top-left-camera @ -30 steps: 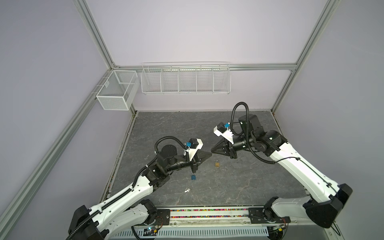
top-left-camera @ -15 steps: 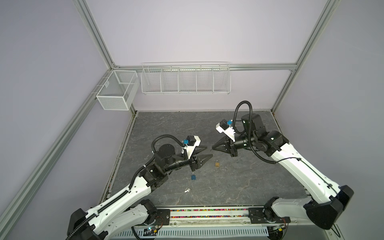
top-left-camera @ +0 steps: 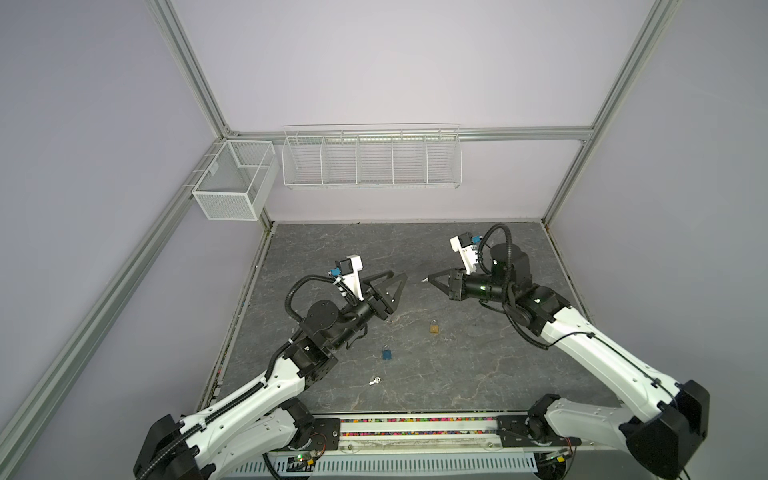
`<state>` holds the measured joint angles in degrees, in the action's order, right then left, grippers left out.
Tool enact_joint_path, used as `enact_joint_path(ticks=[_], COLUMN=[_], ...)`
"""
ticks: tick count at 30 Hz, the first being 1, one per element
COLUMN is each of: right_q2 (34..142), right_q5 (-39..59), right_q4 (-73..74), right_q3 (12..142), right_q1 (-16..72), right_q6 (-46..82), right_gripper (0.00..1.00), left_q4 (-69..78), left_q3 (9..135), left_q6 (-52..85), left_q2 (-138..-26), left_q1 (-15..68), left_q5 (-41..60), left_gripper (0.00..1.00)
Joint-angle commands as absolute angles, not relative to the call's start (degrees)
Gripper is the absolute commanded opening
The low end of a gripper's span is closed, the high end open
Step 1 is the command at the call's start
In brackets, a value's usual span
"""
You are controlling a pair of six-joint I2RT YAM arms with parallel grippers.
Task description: Unlock with the key
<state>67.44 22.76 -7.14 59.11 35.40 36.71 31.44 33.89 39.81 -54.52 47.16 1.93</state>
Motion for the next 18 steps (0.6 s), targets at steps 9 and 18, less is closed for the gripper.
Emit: enact_joint_path(ticks=[9,18], right_q2=[64.1,64.0], right_q5=[13.2,11.2], right_q4=[8.7,13.5], right_q3=[56.1,54.8], right_q1=[41.2,43.8], right_q6=[46.2,47.0], right_gripper=[0.07,0.07], left_q4=[45.7,53.4], left_q3=[37.3,37.3], left_q6=[50.5,52.0], left_q2=[-62.8,-66.4], left_q1=[50.8,51.3], left_q5=[-1.5,0.3], left_gripper=[0.51,0.39])
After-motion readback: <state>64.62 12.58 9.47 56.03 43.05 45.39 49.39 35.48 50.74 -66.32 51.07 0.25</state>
